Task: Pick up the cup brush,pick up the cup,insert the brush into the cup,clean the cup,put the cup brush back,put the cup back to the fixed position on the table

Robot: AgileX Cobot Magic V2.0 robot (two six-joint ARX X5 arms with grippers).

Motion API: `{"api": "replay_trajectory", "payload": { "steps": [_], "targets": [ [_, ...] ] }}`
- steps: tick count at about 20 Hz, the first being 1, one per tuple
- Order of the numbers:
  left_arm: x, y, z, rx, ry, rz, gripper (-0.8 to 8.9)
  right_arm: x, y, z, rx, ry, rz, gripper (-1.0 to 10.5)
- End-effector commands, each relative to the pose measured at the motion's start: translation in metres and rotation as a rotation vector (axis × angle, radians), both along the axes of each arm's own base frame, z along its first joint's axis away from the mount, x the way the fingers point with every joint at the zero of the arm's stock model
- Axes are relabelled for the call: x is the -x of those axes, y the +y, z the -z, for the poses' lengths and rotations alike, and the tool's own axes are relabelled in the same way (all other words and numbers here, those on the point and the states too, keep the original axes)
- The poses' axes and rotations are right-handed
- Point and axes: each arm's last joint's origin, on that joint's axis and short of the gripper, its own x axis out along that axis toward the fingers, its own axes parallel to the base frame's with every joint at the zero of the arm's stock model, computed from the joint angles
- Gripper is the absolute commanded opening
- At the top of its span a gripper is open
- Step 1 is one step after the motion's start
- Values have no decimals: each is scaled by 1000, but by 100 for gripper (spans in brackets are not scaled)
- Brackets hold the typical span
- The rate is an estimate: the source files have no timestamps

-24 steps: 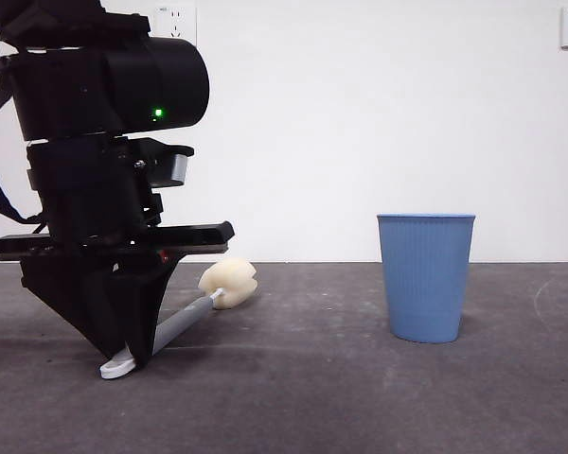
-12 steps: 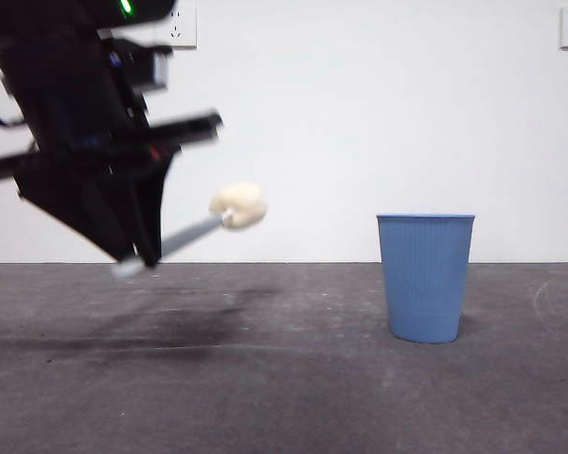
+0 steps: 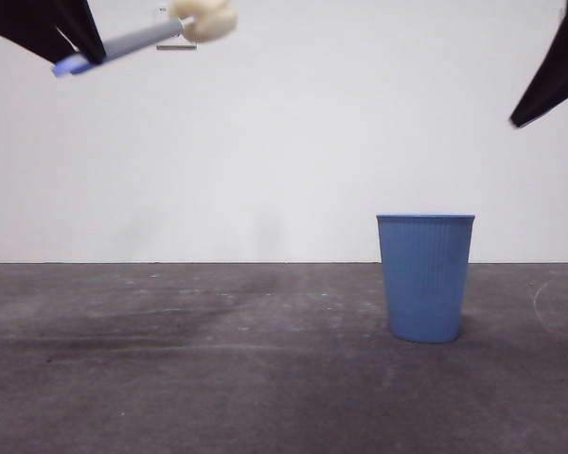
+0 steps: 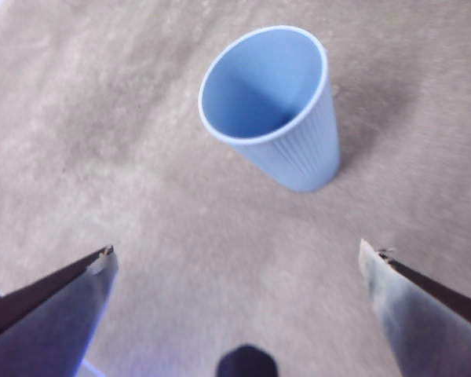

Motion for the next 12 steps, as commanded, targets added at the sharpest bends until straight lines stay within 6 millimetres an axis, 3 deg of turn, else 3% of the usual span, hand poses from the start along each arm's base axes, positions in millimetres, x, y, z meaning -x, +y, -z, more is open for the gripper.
{"api": "replay_trajectory", "payload": {
  "steps": [1, 6, 12],
  "targets": [
    [3, 3, -4, 0, -27, 11, -8, -7, 4, 21, -16, 63, 14, 658],
    [6, 5, -1, -37, -1, 31, -8, -22, 14, 60, 41, 62, -30, 655],
    [6, 5, -1, -53, -12, 45, -8, -37, 28, 70, 81, -45, -90, 625]
  ]
}}
